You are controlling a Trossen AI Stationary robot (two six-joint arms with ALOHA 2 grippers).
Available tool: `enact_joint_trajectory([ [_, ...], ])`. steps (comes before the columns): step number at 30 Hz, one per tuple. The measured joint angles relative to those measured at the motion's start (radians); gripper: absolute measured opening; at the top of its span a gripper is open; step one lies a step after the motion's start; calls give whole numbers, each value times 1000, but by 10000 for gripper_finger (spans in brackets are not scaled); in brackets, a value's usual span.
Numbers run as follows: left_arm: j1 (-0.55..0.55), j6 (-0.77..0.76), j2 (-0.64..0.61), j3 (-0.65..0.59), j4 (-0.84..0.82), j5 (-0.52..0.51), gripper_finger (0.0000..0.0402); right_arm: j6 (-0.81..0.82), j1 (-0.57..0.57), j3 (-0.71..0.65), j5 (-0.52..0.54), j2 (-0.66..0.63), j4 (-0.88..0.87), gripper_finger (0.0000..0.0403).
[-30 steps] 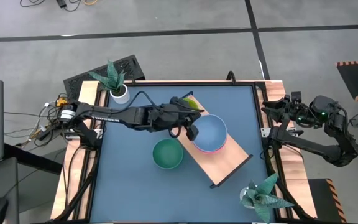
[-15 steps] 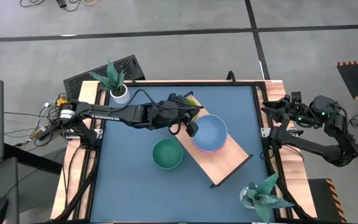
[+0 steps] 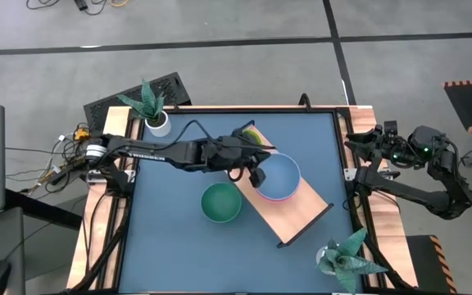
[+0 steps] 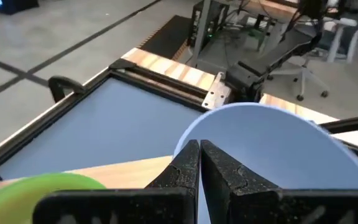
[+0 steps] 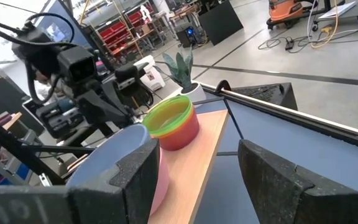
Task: Place and stack bowls onto a shelf
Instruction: Stack the light blue bowl on top of the orange bowl on the shelf, then stack the green bowl on top of the light blue bowl on the shelf
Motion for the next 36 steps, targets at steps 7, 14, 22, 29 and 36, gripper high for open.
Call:
enact_joint_trajectory([
  [7, 0, -34, 2, 1, 38, -8, 0, 2, 0, 0, 0, 0, 1, 245],
  [14, -17, -23, 2, 86, 10, 72, 0, 2, 0, 0, 0, 0, 1, 245],
  [22, -97, -8, 1, 235, -317, 97, 17, -2, 0, 0, 0, 0, 1, 245],
  [29, -185, -140, 0, 270, -553, 60, 49, -2, 0, 0, 0, 0, 1, 245],
  [36, -324, -398, 8, 268, -879, -2, 60, -2, 0, 0, 0, 0, 1, 245],
])
